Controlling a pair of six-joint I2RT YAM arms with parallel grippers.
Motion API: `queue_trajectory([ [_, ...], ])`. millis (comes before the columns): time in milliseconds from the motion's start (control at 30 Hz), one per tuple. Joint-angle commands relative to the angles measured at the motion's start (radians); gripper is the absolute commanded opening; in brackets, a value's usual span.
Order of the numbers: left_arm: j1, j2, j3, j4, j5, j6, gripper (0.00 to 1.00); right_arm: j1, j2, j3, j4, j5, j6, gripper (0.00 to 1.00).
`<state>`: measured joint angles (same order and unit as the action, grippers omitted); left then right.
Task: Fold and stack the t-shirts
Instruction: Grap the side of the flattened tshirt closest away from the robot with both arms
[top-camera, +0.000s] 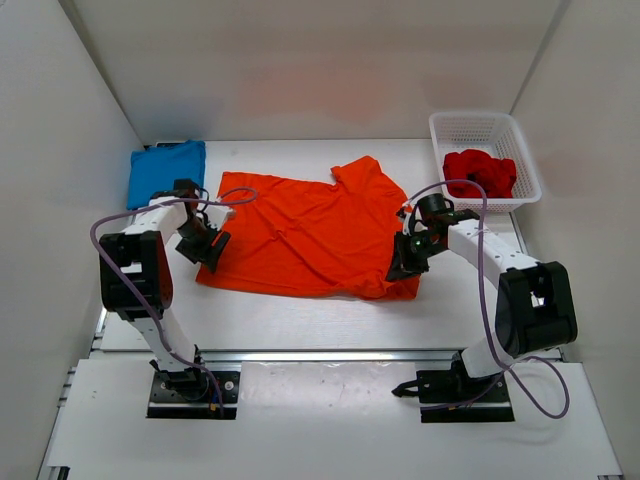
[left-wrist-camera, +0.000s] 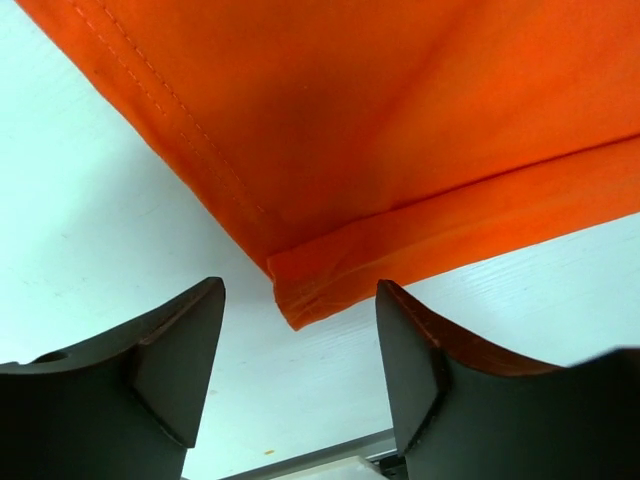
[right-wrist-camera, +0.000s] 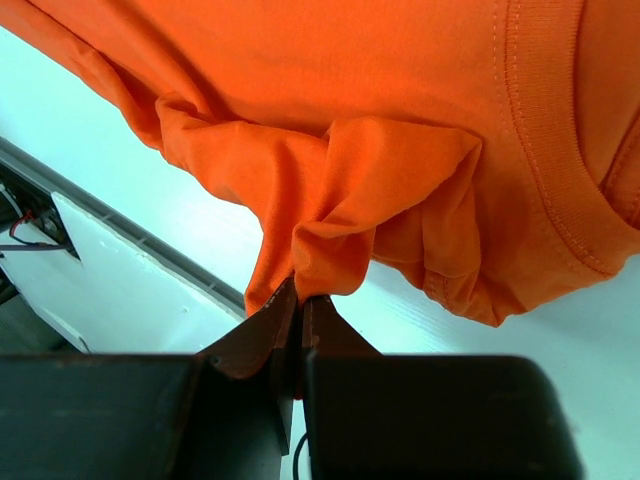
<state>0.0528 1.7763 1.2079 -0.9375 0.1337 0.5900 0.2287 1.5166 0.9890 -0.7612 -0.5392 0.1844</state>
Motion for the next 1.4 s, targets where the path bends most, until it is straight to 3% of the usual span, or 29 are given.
queue_trajectory([
  [0, -0.002, -0.011, -0.007, 0.012, 0.003, 0.014, 0.71, 0.009, -0.042, 0.003, 0.011, 0.004, 0.007, 0.0],
  [433, -0.01, -0.005, -0.053, 0.006, -0.017, 0.001, 0.56, -0.02, -0.065, -0.023, 0.016, -0.005, 0.009, 0.0],
  [633, -0.007, -0.014, -0.013, -0.015, -0.005, -0.042, 0.27, -0.015, -0.065, -0.026, 0.013, -0.005, 0.001, 0.0],
  [800, -0.011, -0.029, -0.005, -0.043, -0.031, -0.029, 0.15, -0.022, -0.061, -0.021, 0.014, -0.005, 0.003, 0.0],
  [867, -0.007, -0.034, -0.007, -0.047, -0.046, -0.027, 0.02, -0.02, -0.061, -0.018, 0.011, -0.007, -0.006, 0.0],
  [1167, 0.018, -0.144, 0.019, -0.018, -0.095, -0.065, 0.0, -0.137, -0.064, 0.134, 0.017, -0.011, -0.008, 0.0],
  [1367, 0.022, -0.186, 0.035, 0.092, -0.103, -0.173, 0.0, -0.135, 0.054, 0.302, 0.016, -0.024, -0.045, 0.0],
])
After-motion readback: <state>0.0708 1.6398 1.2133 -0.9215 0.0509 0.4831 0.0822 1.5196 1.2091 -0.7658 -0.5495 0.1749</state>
